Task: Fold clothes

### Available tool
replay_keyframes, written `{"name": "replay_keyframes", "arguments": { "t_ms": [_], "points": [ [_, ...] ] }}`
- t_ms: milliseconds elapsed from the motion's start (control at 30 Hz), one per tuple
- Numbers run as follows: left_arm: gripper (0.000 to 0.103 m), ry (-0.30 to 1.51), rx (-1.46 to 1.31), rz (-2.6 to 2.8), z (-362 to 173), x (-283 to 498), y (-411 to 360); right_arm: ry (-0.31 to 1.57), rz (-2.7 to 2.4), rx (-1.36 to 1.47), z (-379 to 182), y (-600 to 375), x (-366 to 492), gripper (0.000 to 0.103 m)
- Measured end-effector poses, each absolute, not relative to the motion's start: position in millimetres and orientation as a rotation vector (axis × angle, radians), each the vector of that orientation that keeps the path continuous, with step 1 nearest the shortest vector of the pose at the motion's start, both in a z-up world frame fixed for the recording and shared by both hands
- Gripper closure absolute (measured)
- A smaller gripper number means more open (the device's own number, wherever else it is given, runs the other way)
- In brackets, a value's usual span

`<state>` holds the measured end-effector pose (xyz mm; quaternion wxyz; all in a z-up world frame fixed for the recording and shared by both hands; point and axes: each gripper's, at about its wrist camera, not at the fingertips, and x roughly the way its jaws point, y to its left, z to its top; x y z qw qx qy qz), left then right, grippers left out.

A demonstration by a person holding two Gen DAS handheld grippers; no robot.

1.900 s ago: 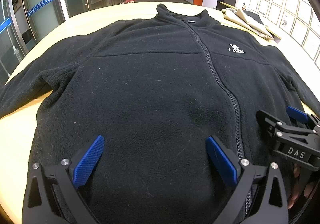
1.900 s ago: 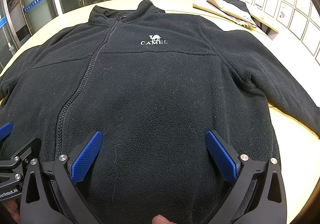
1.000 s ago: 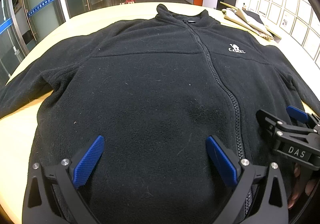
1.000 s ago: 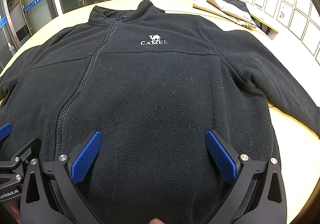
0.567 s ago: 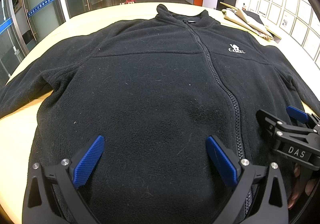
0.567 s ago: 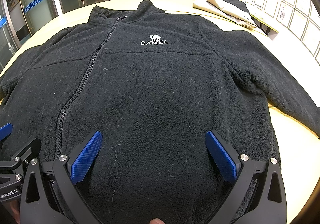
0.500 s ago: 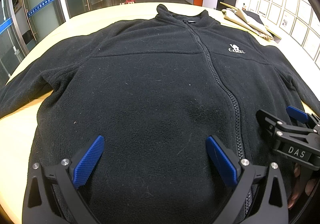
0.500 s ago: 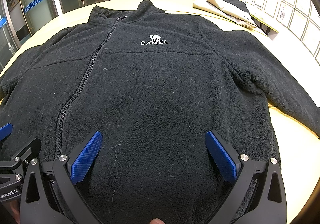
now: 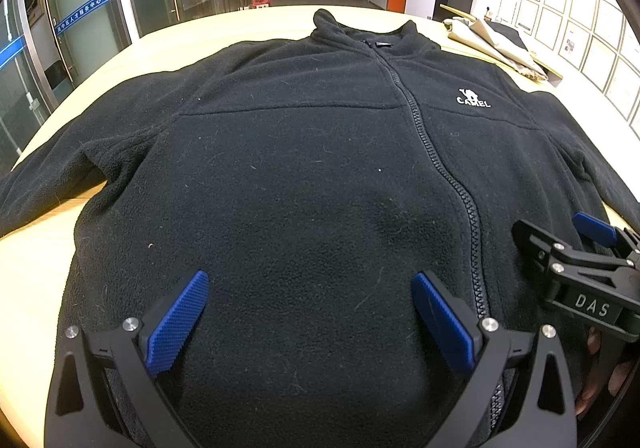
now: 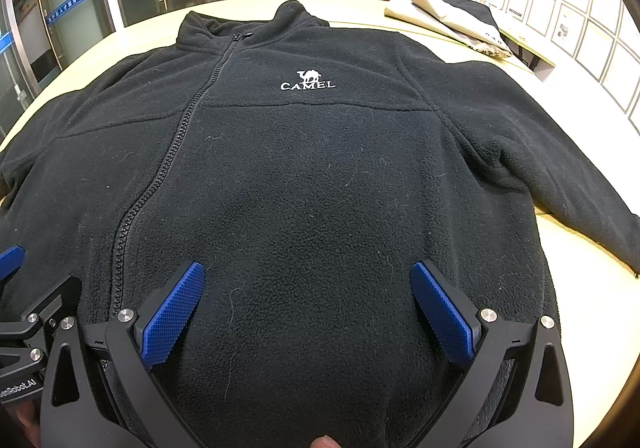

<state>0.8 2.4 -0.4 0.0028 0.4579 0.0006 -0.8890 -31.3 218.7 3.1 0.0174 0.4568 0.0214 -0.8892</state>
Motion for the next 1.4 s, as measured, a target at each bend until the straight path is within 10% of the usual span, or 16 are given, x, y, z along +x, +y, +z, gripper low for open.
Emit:
{"name": "replay_keyframes", "arguments": {
  "t_ms": [600,1000,1400],
  "points": [
    [0.000,-0.079,1.247,-2.853,45,13,19,-0.014,-2.733,1.430,14,235,-23,0.000],
    [0.000,-0.056,1.117,-3.137,116,-2,85,-0.313,-3.079,1.260,90,415,-5,0.000],
    [0.000,0.066,1.359,-3.076,58,-56,115,-1.145,-3.230,1.587,28,688,26,0.000]
  ]
}}
